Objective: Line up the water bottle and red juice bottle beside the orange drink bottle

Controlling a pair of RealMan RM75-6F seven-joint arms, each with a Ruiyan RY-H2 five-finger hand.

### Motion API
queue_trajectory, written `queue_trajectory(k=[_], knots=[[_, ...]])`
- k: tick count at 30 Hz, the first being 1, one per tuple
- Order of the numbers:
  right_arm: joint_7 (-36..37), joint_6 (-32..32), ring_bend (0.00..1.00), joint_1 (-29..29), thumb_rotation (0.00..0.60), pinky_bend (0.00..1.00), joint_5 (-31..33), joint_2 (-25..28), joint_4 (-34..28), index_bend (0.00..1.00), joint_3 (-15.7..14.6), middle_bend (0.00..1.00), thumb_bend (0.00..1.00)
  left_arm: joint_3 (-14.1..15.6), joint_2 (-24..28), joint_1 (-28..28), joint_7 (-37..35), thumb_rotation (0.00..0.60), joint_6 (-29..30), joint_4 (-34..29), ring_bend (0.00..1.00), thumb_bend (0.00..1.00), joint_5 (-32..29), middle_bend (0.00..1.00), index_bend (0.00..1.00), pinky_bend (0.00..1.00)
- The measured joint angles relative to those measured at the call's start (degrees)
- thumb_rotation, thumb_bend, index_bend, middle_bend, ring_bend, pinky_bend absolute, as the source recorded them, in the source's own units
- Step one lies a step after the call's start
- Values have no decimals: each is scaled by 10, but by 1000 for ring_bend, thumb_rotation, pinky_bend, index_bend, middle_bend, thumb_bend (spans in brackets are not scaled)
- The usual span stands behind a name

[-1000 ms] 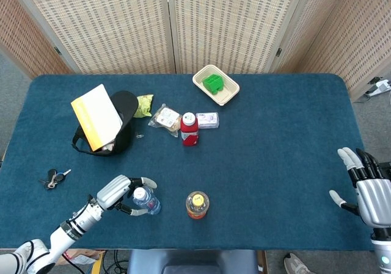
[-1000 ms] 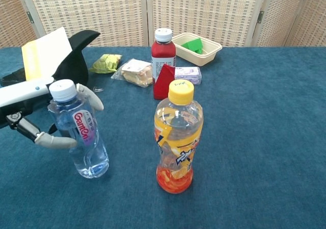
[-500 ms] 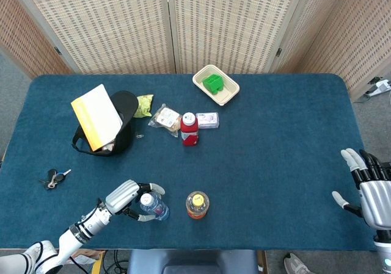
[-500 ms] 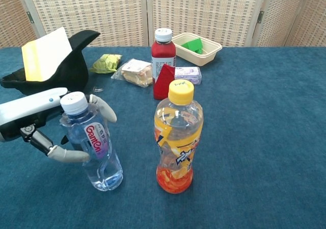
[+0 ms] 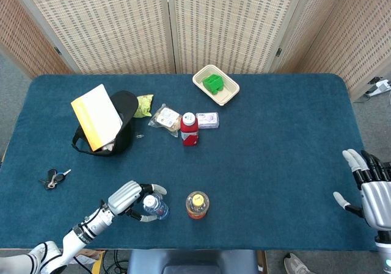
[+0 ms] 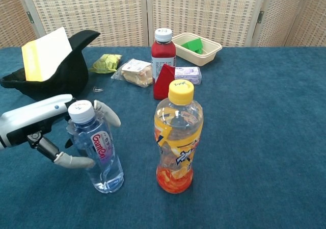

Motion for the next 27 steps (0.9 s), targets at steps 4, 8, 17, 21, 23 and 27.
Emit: queue_trajectory(k=[4,8,17,21,23,27], knots=[[2,0,0,-1,600,103,1,-1,2,63,0,110,209,4,1,-1,3,600,0,0,394,161,5,463,397,637],[4,0,0,-1,600,103,1,-2,4,63,0,110,209,8,6,-3,11,600,-6,-8,197,161,6,201,173,429],[7,0,0,0,600,103,-1,-1,7,63,0,110,209,5,19,3,29,600,5,-37,46,161,2,11,0,259],[10,-2,0,1,600,104,-1,1,8,64,0,110,209,5,36,8,41,600,9,-53,46,161,-2,11,0,254],[12,-2,0,1,600,103,-1,2,9,63,1,110,209,6,48,13,49,600,11,-66,46,160,-6,11,0,253],[15,-5,0,5,600,103,-2,1,13,63,2,110,209,9,76,22,69,600,15,-93,46,161,-12,11,0,253]])
